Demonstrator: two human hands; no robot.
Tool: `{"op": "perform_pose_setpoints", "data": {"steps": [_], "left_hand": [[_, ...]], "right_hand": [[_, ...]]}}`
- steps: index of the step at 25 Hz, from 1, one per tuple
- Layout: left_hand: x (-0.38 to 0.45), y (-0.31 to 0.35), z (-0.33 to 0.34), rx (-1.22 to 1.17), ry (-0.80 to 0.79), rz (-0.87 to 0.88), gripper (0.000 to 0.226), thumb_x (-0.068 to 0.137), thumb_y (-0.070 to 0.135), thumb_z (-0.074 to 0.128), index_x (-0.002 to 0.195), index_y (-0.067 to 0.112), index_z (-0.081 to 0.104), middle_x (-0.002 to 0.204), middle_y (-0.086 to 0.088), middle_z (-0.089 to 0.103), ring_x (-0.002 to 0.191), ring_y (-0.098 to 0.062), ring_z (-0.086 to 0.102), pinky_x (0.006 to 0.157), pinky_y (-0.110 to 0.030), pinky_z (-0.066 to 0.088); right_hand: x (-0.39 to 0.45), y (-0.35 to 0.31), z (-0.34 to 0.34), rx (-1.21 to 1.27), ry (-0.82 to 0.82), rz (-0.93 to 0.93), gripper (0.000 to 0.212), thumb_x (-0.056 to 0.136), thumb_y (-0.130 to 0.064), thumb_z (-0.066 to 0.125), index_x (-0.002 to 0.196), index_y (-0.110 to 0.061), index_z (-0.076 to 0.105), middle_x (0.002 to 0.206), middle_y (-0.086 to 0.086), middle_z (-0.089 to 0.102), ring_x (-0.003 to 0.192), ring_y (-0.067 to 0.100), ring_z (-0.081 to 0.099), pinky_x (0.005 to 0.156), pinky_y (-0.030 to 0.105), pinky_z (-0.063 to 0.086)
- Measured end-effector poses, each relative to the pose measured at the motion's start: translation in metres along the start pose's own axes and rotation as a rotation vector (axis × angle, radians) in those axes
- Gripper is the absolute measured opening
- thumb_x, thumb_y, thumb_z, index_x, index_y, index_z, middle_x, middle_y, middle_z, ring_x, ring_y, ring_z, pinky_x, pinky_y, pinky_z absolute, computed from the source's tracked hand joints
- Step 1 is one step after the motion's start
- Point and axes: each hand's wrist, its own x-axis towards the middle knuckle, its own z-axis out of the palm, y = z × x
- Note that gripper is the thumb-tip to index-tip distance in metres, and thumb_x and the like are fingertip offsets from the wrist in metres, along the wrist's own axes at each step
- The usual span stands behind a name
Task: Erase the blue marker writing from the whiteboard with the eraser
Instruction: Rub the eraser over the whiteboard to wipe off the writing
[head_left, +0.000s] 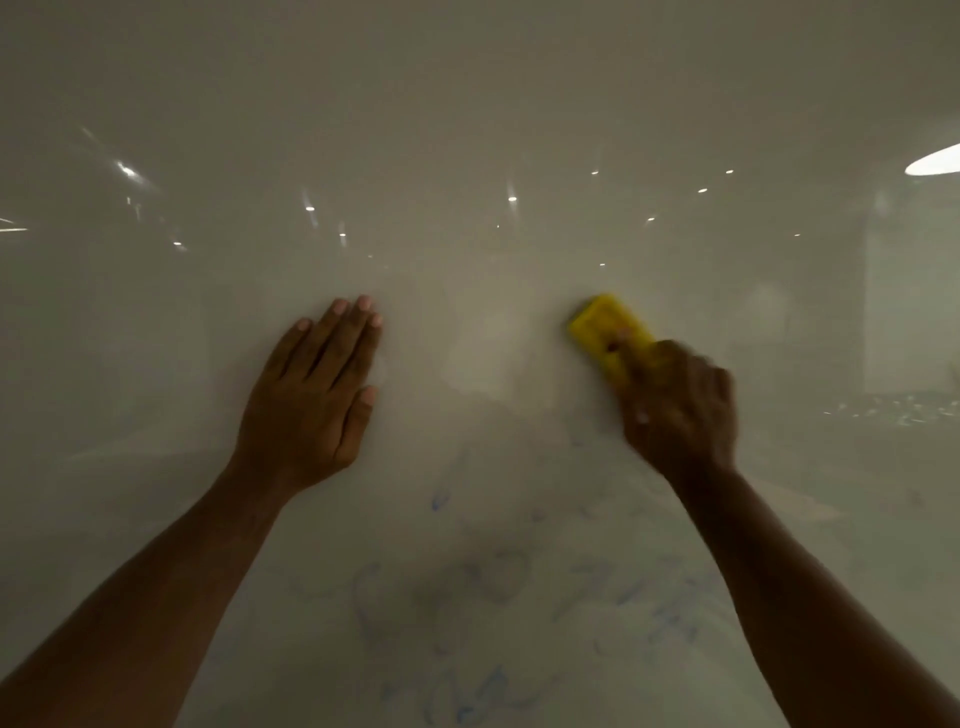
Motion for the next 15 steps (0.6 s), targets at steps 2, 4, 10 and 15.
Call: {"op": "perform_pose_setpoints", "data": {"steps": [2, 4, 10, 15], "left_hand": [[0.001, 0.0, -0.001, -0.011, 0.0, 0.037, 0.065, 0.111, 0.031, 0.029, 0.171, 0.006, 0.026, 0.179, -0.012, 0.024, 0.165, -0.032, 0.027, 0.132, -0.05, 0.023], [0.002, 0.002, -0.002, -0.024, 0.009, 0.026, 0.065, 0.11, 0.029, 0.03, 0.171, 0.006, 0.027, 0.179, -0.012, 0.024, 0.164, -0.033, 0.028, 0.132, -0.051, 0.024], [0.001, 0.02, -0.001, -0.049, 0.055, -0.089, 0.066, 0.105, 0.024, 0.037, 0.168, 0.005, 0.033, 0.176, -0.014, 0.032, 0.16, -0.036, 0.037, 0.129, -0.056, 0.027], [-0.003, 0.024, 0.004, -0.041, 0.076, -0.131, 0.063, 0.108, 0.026, 0.034, 0.169, 0.008, 0.033, 0.176, -0.011, 0.032, 0.16, -0.034, 0.037, 0.129, -0.055, 0.027]], "right_hand": [[0.003, 0.016, 0.001, -0.036, -0.019, 0.546, 0.055, 0.105, -0.029, 0.06, 0.157, -0.019, 0.047, 0.114, 0.026, 0.058, 0.093, 0.044, 0.059, 0.077, 0.047, 0.044], [-0.005, -0.004, 0.005, -0.024, -0.021, 0.705, 0.056, 0.103, -0.027, 0.061, 0.155, -0.012, 0.048, 0.114, 0.029, 0.057, 0.095, 0.045, 0.058, 0.078, 0.048, 0.043], [-0.02, -0.005, -0.006, 0.084, -0.015, -0.154, 0.063, 0.089, -0.012, 0.073, 0.15, -0.025, 0.059, 0.125, 0.025, 0.066, 0.098, 0.043, 0.066, 0.081, 0.044, 0.046], [-0.016, -0.072, -0.003, 0.204, 0.016, 0.417, 0.047, 0.1, -0.017, 0.063, 0.146, -0.014, 0.054, 0.116, 0.025, 0.059, 0.091, 0.042, 0.058, 0.073, 0.045, 0.039]]}}
